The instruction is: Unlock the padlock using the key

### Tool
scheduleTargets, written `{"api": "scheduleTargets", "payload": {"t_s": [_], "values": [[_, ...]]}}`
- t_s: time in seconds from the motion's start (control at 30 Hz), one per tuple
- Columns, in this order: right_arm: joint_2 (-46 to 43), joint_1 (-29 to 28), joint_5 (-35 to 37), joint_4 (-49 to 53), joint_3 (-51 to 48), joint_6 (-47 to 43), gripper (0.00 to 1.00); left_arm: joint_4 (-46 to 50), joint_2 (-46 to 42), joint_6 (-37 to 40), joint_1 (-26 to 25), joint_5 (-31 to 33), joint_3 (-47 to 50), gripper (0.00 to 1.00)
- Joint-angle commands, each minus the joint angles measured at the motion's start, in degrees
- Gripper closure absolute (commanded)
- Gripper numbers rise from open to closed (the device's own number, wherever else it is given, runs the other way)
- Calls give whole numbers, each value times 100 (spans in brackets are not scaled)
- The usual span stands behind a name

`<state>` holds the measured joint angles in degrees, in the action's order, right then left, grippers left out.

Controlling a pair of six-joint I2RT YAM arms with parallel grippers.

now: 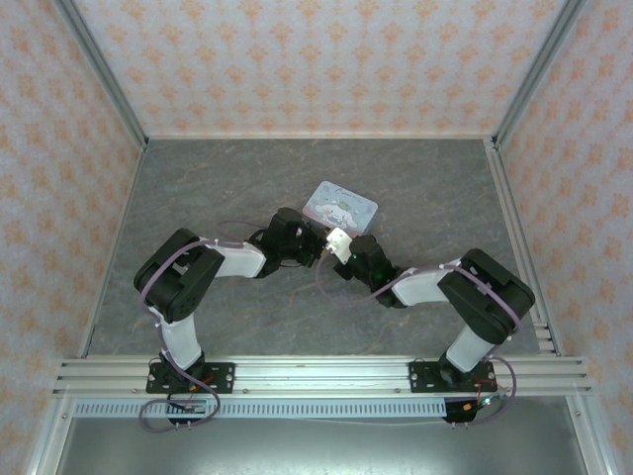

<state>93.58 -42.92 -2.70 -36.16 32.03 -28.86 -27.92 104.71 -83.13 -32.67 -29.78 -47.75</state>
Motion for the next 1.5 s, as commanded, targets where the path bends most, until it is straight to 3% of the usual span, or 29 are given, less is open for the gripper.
{"api": "scheduleTargets", "payload": {"t_s": [0.0, 0.23, 0.5, 0.83, 1.13, 1.47], "values": [[-140, -6, -347, 264, 163, 733, 100, -273, -117, 78, -73, -42, 62, 80], [-160, -10, -254, 321, 155, 1587, 100, -371, -319, 187, -38, 92, 235, 51], [-371, 94, -726, -201, -214, 2862, 100, -147, -835, 541, 152, 178, 378, 36], [-129, 342, -1683, -985, -485, 4810, 100, 1021, -1719, 1329, 594, 516, 518, 31], [166, 524, -1750, -1588, -676, 6387, 100, 1834, -2110, 1800, 763, 816, 457, 30], [482, 607, -1866, -1370, -547, 6990, 100, 2122, -2225, 1974, 909, 902, 443, 29]]}}
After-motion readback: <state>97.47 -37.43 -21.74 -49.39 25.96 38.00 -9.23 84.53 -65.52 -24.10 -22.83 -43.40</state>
